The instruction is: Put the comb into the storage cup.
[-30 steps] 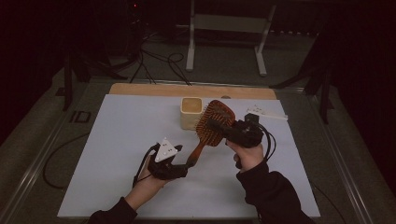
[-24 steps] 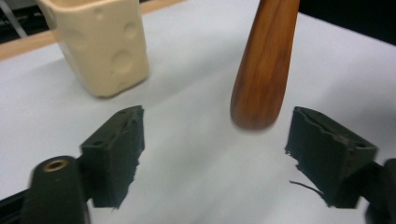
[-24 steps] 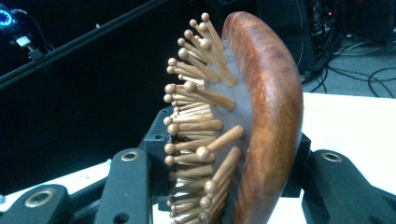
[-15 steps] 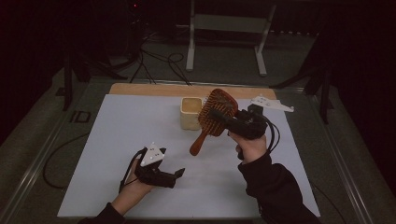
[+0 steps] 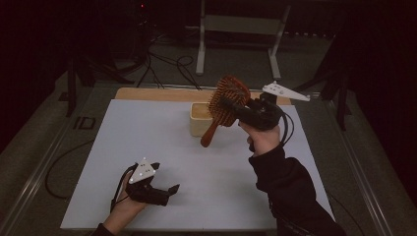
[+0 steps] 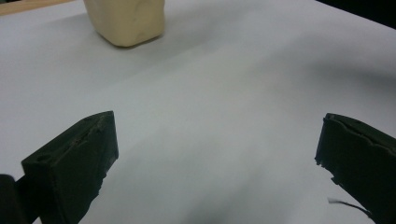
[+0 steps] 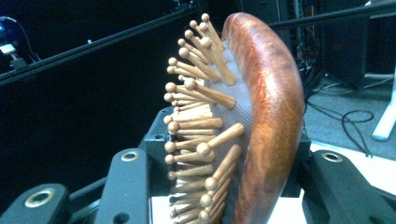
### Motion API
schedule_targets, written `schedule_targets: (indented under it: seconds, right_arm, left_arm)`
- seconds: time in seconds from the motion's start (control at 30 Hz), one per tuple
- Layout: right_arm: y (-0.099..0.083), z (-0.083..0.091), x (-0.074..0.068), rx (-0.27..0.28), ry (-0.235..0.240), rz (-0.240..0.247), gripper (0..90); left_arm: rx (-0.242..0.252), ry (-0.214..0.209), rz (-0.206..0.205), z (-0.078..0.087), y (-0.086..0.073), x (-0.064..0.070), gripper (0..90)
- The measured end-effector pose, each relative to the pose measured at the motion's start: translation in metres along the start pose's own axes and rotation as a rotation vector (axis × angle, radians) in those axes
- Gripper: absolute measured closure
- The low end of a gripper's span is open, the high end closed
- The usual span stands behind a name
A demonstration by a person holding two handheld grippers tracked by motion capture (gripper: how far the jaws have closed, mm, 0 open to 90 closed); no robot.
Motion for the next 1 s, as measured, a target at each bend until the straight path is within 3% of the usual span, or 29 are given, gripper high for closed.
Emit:
schedule_targets:
  seconds: [0.5,0.6,0.73,1.0]
  right_arm:
    - [0.021,-0.027,0.004,0.008,-0.042,0.027,52.2]
    - [0.028,-0.031,0.006,0.022,-0.060,0.031,52.2]
    - [0.036,-0.036,0.008,0.034,-0.071,0.038,52.2]
    - [0.051,-0.050,0.009,0.057,-0.104,0.066,52.1]
  left_arm:
    - [0.013,0.015,-0.017,0.013,-0.018,0.001,0.0]
    - [0.016,0.038,-0.052,0.015,-0.021,0.003,0.0]
    - [0.018,0.033,-0.034,0.018,-0.024,0.001,0.0]
    - [0.021,0.041,-0.056,0.020,-0.025,0.003,0.0]
Point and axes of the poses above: each handheld gripper's, and its own axes: z roughly backward along the jaws, y roughly out of its top, x roughly to its right, the point moved 1 cm from there along -z, roughly forward along the jaws, and after that the axes turned 13 degrees about -y, right-handed, at the moved point
